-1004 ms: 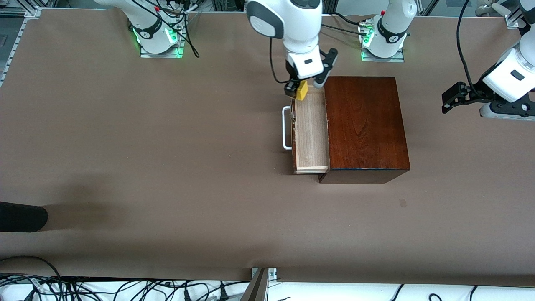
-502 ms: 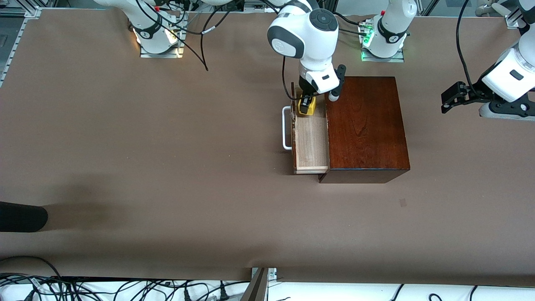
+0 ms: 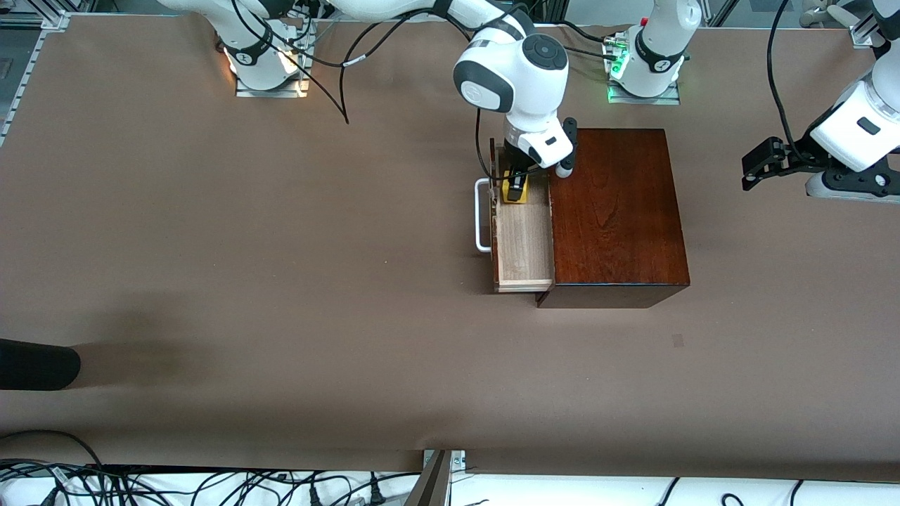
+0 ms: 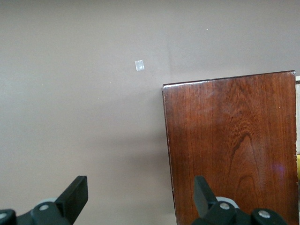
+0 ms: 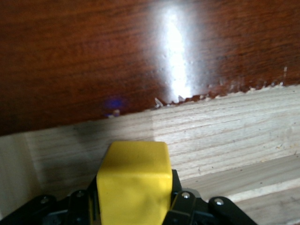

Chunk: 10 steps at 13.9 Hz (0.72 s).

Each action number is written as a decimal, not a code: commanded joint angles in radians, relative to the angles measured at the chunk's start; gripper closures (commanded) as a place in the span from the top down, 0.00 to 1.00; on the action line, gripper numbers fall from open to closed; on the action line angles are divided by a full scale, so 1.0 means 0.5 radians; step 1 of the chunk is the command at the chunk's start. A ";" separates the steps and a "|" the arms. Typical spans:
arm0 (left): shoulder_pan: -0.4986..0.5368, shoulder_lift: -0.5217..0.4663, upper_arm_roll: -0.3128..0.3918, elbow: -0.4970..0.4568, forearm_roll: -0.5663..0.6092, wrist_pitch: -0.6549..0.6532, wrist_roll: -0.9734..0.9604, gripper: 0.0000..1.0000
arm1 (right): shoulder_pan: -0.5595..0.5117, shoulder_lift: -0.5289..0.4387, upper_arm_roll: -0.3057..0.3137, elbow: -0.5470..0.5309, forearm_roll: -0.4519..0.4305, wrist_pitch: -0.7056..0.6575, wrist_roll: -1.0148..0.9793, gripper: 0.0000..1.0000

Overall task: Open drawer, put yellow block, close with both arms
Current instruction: 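Lower the cube into the drawer, open the right gripper and withdraw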

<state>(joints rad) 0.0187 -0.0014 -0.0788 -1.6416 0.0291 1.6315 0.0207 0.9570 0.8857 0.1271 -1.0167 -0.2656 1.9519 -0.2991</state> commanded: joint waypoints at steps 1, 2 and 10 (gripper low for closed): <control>-0.004 0.006 0.001 0.034 -0.037 -0.002 0.014 1.00 | 0.025 0.063 -0.030 0.085 -0.049 -0.035 -0.068 0.00; -0.004 0.006 0.001 0.034 -0.037 -0.002 0.014 1.00 | 0.025 0.069 -0.027 0.082 -0.070 -0.032 -0.068 0.00; -0.004 0.006 0.001 0.034 -0.037 -0.002 0.017 1.00 | 0.019 0.097 -0.030 0.079 -0.073 -0.020 -0.092 0.99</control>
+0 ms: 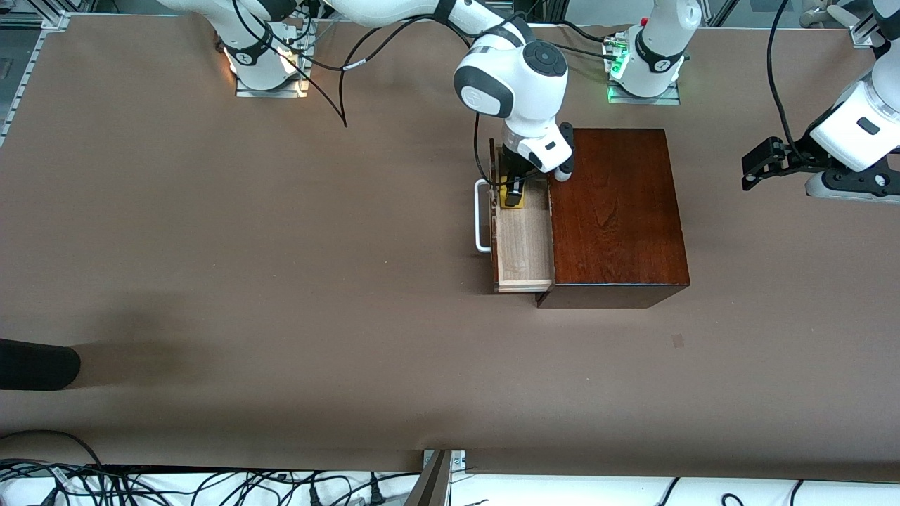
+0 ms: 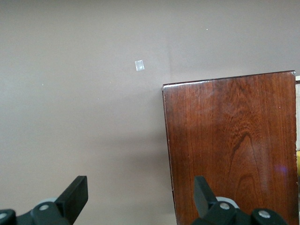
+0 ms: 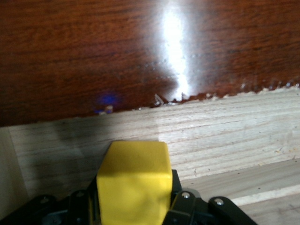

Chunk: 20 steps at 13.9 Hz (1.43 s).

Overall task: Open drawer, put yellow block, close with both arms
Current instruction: 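Lower the cube into the drawer, open the right gripper and withdraw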

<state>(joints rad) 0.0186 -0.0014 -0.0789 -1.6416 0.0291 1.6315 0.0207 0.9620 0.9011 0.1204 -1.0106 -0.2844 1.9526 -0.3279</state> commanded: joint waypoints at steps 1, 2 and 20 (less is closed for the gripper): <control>-0.003 0.006 0.001 0.034 -0.037 -0.002 0.014 1.00 | 0.006 0.060 -0.017 0.073 -0.033 -0.021 -0.034 1.00; -0.003 0.006 0.001 0.034 -0.037 -0.002 0.014 1.00 | 0.006 0.057 -0.014 0.076 -0.033 -0.027 -0.028 1.00; -0.006 0.003 -0.072 0.052 -0.046 -0.002 -0.001 1.00 | -0.825 -0.897 -0.099 0.052 0.233 -0.367 0.358 1.00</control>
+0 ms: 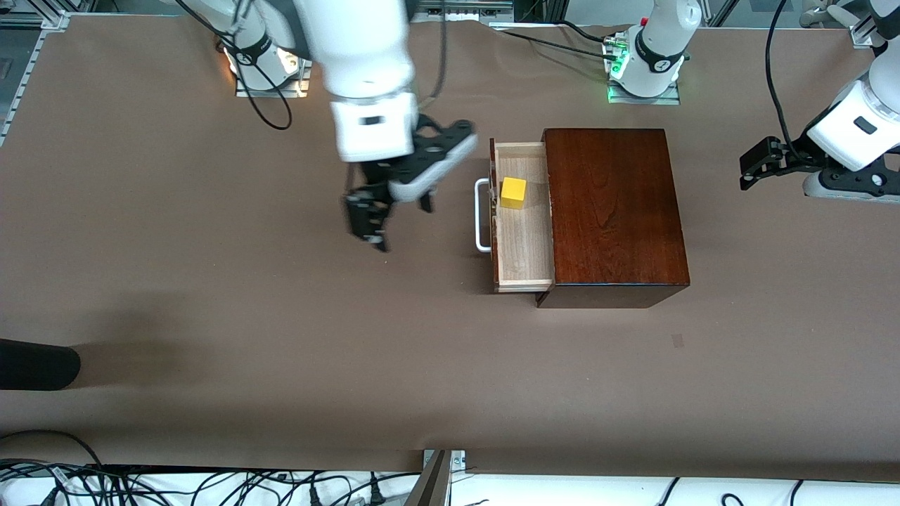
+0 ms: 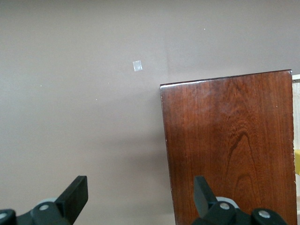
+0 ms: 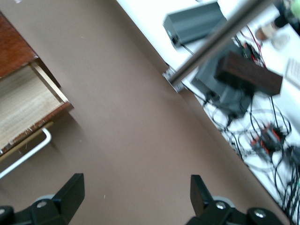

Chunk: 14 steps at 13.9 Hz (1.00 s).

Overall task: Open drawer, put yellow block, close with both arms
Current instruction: 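Return the right gripper to rest while the left gripper reaches the drawer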

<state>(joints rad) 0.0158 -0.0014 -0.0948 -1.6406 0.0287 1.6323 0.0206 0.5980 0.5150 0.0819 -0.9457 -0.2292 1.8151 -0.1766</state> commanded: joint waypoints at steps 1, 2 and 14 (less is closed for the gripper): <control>-0.001 0.006 -0.074 0.069 -0.048 -0.003 -0.004 1.00 | -0.143 -0.161 -0.099 -0.090 0.224 -0.132 0.059 1.00; -0.004 0.009 -0.096 0.075 -0.054 -0.006 -0.001 1.00 | -0.180 -0.229 -0.203 -0.133 0.362 -0.169 0.056 1.00; -0.160 0.674 -0.991 0.507 -0.100 -0.142 0.051 1.00 | -0.821 -1.061 -0.391 -1.701 0.471 0.226 -0.095 1.00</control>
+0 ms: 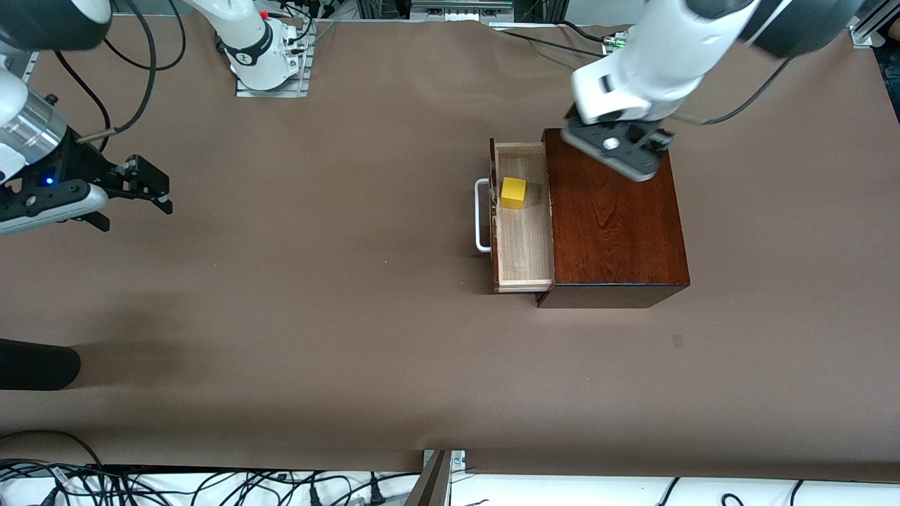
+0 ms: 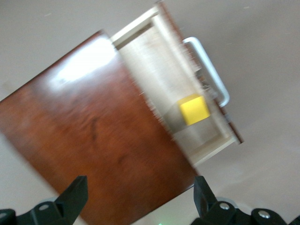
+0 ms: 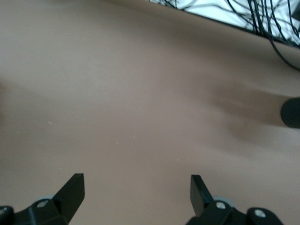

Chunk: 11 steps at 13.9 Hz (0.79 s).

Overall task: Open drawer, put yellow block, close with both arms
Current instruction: 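Return the right gripper to rest while the left gripper reaches the drawer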

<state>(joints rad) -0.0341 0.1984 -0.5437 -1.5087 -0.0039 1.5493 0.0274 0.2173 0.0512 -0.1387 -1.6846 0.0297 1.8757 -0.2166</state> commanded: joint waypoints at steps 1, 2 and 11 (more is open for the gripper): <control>-0.161 0.333 -0.094 0.311 -0.026 0.091 0.016 1.00 | -0.094 -0.133 0.084 -0.254 -0.050 0.129 -0.015 1.00; -0.217 0.373 -0.085 0.320 -0.026 0.180 0.013 1.00 | -0.127 -0.133 0.114 -0.275 -0.059 0.139 -0.006 1.00; -0.622 0.996 -0.082 0.422 0.256 0.818 0.803 1.00 | -0.131 -0.121 0.109 -0.254 -0.062 0.108 0.007 1.00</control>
<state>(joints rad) -0.2991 0.6181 -0.5822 -1.3630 0.0947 1.9321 0.3290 0.1715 0.0162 -0.1039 -1.7940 0.0131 1.9264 -0.2158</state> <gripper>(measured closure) 0.000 0.000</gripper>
